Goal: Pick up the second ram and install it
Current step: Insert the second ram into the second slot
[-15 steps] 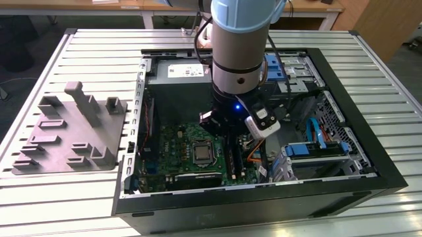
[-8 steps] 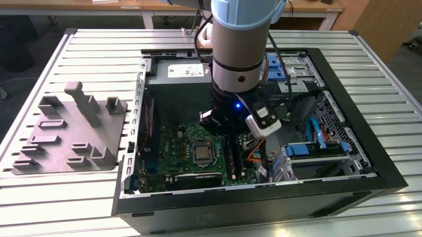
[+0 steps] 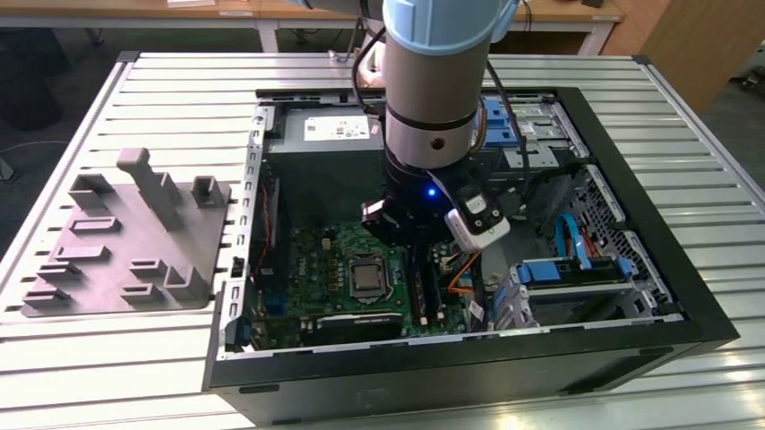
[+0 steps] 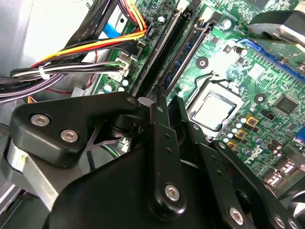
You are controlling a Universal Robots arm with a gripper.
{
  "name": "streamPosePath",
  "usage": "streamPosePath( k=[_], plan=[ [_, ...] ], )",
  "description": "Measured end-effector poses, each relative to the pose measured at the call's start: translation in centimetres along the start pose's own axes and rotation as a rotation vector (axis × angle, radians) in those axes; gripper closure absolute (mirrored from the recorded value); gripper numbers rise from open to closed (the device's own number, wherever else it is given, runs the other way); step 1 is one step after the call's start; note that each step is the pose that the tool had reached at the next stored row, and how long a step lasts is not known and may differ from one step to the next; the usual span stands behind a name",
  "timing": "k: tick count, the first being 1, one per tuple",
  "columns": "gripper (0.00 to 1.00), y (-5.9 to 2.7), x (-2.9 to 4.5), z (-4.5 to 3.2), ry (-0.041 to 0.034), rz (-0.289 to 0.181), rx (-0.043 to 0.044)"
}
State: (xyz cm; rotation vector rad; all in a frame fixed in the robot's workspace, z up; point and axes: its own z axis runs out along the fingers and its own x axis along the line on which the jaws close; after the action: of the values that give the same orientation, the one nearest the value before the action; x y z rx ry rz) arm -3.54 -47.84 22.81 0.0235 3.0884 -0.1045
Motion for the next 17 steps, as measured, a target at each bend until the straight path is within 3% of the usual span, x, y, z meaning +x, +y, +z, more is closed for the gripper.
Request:
streamPosePath(
  k=[4,5,17],
  plan=[
    [0.76,-0.01,0.00,0.00,0.0000,0.000,0.0000],
    [0.84,-0.02,0.00,0.00,0.0000,0.000,0.0000],
    [0.84,-0.02,0.01,0.27,-0.0015,0.000,-0.0027]
  ],
)
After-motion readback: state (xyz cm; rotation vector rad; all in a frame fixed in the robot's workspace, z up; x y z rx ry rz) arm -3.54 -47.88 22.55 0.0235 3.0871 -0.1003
